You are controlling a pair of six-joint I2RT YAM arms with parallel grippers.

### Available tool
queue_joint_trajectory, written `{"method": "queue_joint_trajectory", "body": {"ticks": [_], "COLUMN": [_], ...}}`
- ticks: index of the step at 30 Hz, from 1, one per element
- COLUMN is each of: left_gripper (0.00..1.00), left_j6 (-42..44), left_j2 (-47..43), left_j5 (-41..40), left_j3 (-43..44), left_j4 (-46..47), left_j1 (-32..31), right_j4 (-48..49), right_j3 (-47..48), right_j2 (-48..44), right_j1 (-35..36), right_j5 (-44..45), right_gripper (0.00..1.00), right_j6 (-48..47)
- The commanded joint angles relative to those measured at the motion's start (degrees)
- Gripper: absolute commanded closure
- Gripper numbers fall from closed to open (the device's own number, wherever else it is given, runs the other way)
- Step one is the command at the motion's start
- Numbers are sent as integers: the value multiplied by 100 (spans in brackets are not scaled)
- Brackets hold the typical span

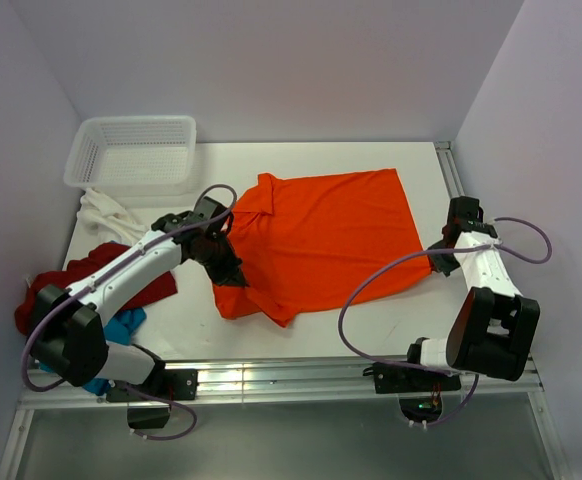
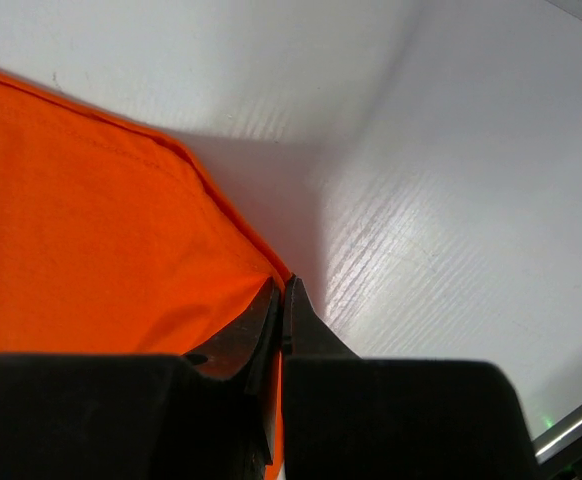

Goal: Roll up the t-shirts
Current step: Flatten the tshirt

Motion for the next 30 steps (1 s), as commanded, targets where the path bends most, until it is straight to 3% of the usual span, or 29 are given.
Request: {"method": "queue_joint_trajectory", "body": {"ticks": [1,10,13,20,25,30], "left_gripper": [100,100,100,100,100,100], "left_j6": [336,319,65,-849,-1307,-1246], "left_j2": [109,-119,-260,-418,-848,-1358], "left_j5": [9,176,141,-8,-210,-483], "left_j3": [345,-217,-524,-1087,-1710,-2072], "left_j4": [-135,119,172,523,630,278], "left_j1": [151,90,-173,-1429,-1730,-1739], "right_j4": [-78,9,45,80,141,177], "right_j3": [269,-65,-83,-100,-162,-232], "right_j2": [81,177,204,283,362,292], "right_j1": [-21,-21,-21,-12,-21,14], "right_j5": [59,86,86,33,-28,-46], "right_gripper": [100,100,100,100,100,100], "right_j6": [55,-42,-68,-69,-77,-95]}}
